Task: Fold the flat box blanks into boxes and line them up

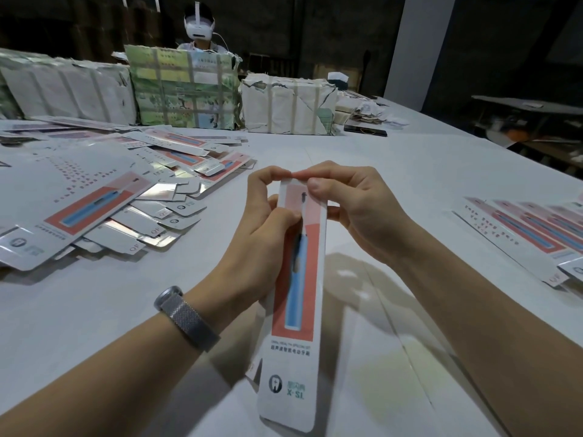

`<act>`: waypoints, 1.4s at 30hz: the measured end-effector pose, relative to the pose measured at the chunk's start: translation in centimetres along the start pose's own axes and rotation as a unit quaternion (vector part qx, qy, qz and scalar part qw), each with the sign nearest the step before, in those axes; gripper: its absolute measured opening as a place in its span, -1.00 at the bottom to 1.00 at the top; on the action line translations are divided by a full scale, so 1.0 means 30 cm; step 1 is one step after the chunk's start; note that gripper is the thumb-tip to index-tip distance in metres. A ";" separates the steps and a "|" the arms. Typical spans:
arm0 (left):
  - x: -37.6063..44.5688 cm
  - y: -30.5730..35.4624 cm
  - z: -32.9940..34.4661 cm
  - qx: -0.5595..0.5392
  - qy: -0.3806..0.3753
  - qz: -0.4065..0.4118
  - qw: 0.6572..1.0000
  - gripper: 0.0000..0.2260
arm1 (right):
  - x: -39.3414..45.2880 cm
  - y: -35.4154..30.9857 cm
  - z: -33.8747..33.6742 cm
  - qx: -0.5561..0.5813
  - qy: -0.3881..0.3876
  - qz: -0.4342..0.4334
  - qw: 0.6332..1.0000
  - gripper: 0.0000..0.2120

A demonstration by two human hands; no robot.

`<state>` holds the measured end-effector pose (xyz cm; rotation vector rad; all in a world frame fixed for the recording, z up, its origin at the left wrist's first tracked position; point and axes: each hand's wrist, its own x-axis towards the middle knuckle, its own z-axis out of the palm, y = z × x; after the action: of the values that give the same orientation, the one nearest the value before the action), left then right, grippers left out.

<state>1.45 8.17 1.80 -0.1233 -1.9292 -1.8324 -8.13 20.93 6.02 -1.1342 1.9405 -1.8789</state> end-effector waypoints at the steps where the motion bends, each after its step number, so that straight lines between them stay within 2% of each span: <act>1: 0.000 -0.001 0.001 0.000 0.001 0.002 1.000 -0.73 | 0.000 0.002 0.001 0.006 -0.003 -0.001 1.000 -0.78; 7: 0.014 -0.015 0.006 -0.005 0.031 0.028 0.999 -0.72 | 0.002 0.023 0.039 0.017 0.013 0.016 1.000 -0.80; 11: 0.019 -0.023 0.007 0.005 0.023 0.023 0.999 -0.70 | 0.000 0.019 0.037 -0.013 0.015 0.027 0.999 -0.80; 13: 0.029 -0.024 0.005 -0.020 0.029 0.024 0.999 -0.70 | -0.003 0.020 0.041 -0.111 0.068 0.001 0.991 -0.76; 16: 0.047 -0.015 0.000 -0.054 0.046 0.024 0.997 -0.72 | -0.015 0.013 0.056 -0.305 0.126 -0.091 0.939 -0.63; 18: 0.052 -0.007 -0.009 -0.064 0.054 0.003 0.997 -0.77 | -0.026 -0.006 0.058 -0.349 0.086 -0.094 0.928 -0.54; 20: 0.053 0.002 -0.026 -0.116 0.028 -0.038 0.992 -0.87 | -0.026 -0.020 0.048 -0.373 0.028 -0.047 0.926 -0.34; 23: 0.054 0.005 -0.050 -0.149 -0.047 -0.067 0.985 -0.70 | -0.021 -0.023 0.034 -0.402 0.021 -0.022 0.915 -0.28; 26: 0.053 -0.012 -0.039 -0.026 -0.062 -0.039 0.997 -0.55 | 0.007 -0.025 -0.013 -0.403 0.048 0.008 0.914 -0.34; 27: 0.054 -0.020 -0.041 0.030 -0.047 -0.025 0.998 -0.48 | 0.024 -0.020 -0.049 -0.420 0.064 0.032 0.905 -0.35; 29: 0.060 -0.038 -0.056 0.104 -0.026 -0.023 0.994 -0.38 | 0.051 -0.006 -0.158 -0.485 0.103 0.115 0.861 -0.38; 32: 0.068 -0.057 -0.093 0.111 0.009 -0.061 0.992 -0.59 | 0.044 0.041 -0.339 -0.562 0.140 0.238 0.779 -0.62; 35: 0.086 -0.077 -0.122 0.087 0.045 -0.057 0.994 -0.73 | 0.012 0.112 -0.463 -0.581 0.165 0.306 0.736 -0.90; 37: 0.103 -0.090 -0.143 0.077 0.063 -0.052 0.994 -0.75 | -0.002 0.140 -0.526 -0.601 0.205 0.316 0.705 -0.89; 40: 0.125 -0.108 -0.174 0.076 0.083 -0.051 0.992 -0.64 | -0.025 0.159 -0.603 -0.612 0.264 0.320 0.673 -0.75; 42: 0.129 -0.112 -0.188 0.080 0.100 -0.048 0.991 -0.76 | -0.038 0.173 -0.630 -0.619 0.286 0.318 0.658 -0.72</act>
<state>-1.70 1.40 0.20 0.1999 -1.9577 -1.6705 -21.21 35.43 3.94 0.2554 3.4281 -0.3098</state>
